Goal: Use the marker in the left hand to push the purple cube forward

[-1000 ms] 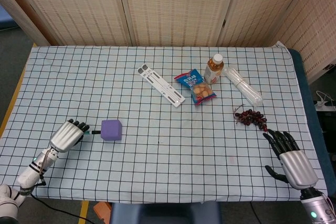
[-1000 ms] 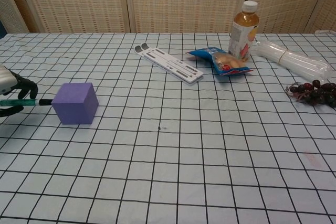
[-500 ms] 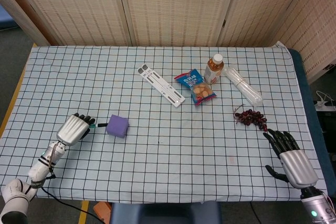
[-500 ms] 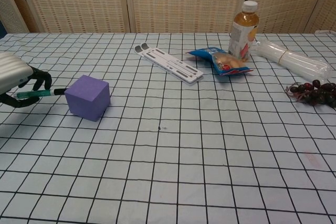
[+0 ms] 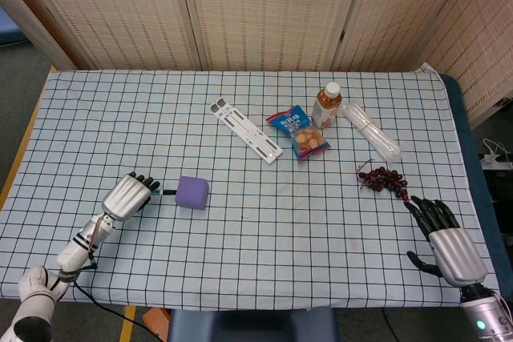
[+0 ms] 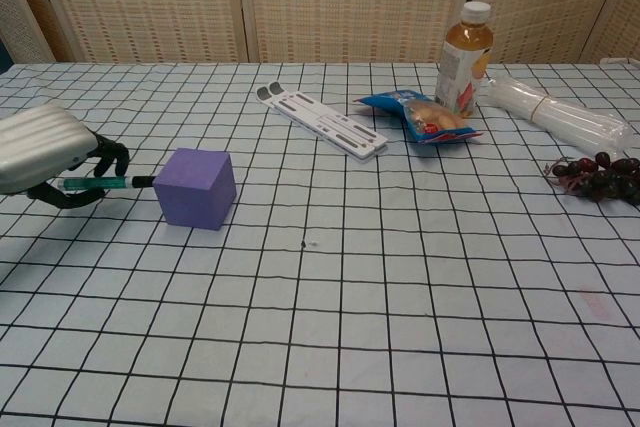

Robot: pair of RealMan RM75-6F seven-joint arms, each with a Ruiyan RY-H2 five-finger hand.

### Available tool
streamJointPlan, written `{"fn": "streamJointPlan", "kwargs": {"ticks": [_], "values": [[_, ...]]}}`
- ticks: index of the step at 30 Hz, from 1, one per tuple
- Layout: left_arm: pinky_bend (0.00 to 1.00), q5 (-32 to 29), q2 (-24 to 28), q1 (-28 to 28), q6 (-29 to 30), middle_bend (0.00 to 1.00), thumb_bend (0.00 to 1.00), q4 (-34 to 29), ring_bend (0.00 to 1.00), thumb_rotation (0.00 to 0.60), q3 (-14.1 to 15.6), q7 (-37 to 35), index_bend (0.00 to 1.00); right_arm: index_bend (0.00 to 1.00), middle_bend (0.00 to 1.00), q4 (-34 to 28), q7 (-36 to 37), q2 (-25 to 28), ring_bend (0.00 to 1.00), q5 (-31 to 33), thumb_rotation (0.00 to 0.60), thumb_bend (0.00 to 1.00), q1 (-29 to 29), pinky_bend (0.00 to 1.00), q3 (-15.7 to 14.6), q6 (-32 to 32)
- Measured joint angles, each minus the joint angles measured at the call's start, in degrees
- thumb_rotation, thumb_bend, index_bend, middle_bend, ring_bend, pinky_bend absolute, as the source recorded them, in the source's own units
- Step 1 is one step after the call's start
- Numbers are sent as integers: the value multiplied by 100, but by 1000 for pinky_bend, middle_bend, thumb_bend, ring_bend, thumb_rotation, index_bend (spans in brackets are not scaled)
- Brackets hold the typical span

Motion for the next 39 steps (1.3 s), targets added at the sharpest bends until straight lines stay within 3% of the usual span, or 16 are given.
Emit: {"fn": "streamJointPlan", "kwargs": {"ticks": [22,39], "values": [[677,85,-390,-472,-13,856,712,-141,616,600,58,284,753,0,0,15,179,113,0,118,600,168,7,0,34,-32],[684,-80,-752,-926,-415,857,706,-182,617,600,-122,419,753,0,0,45,327,175,0,290,600,168,33,0,103,-112]]}}
